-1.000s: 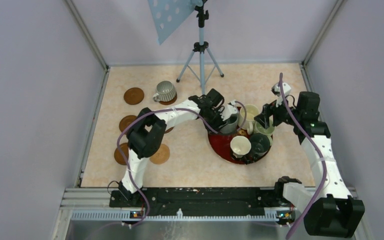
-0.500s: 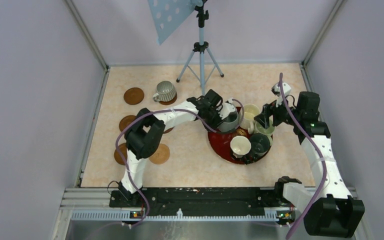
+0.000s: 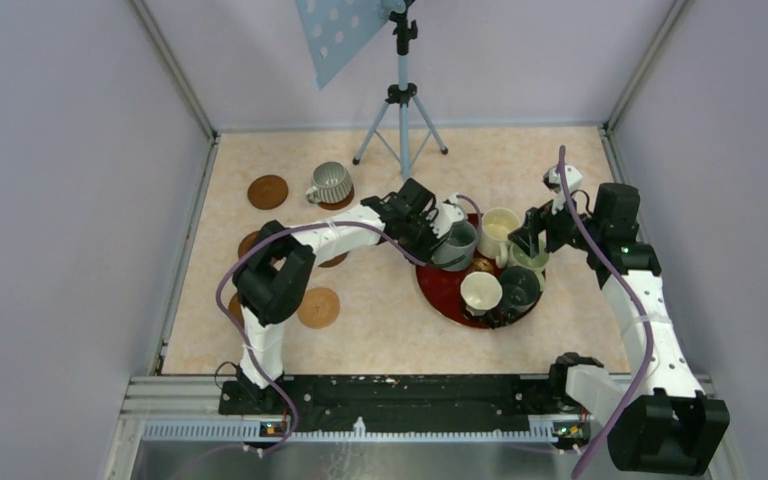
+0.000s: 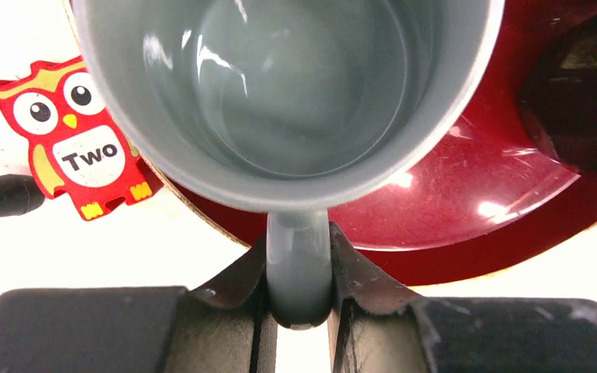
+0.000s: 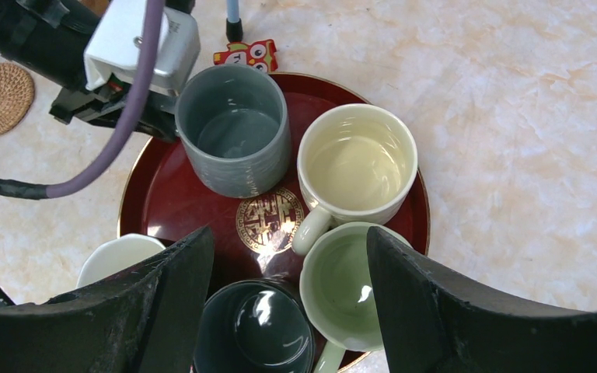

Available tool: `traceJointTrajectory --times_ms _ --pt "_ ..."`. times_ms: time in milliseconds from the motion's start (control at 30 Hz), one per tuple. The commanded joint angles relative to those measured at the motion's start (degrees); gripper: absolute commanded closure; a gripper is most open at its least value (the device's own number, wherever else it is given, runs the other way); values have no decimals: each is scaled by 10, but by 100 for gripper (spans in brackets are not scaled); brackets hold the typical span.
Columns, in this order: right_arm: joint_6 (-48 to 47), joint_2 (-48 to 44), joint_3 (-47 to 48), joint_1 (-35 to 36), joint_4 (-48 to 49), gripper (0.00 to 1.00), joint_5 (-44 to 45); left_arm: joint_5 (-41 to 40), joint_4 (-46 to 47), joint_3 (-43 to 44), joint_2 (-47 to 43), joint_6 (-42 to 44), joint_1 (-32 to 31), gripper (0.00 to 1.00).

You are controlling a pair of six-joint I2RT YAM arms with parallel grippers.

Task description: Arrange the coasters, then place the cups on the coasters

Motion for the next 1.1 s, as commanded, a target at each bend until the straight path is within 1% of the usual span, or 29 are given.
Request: traceJointTrajectory --times_ms 0,200,367,567,733,933,967,1000,1067 --pt "-7 -5 3 -5 14 29 -3 62 45 -1 -73 -5 12 100" --pt "-7 -4 3 -5 14 28 -2 76 51 -21 -95 2 13 100" --pt "-7 -4 3 -5 14 28 -2 81 87 -54 -113 -3 16 100" --pt "-8 -3 3 -5 14 29 -1 74 89 -63 -92 -2 16 100" --pt "-8 -2 2 -5 14 28 1 73 113 -75 -110 -9 16 100" --pt "-8 -1 3 -5 14 28 -1 64 99 -71 -94 -7 16 100" --pt "-8 -1 2 -5 13 28 -1 60 98 -71 -88 -8 16 98" --pt "-8 -1 2 -5 12 28 -1 56 97 -70 -82 -9 16 92" --pt "-9 -1 2 -5 13 28 -1 47 95 -70 -71 -11 16 79"
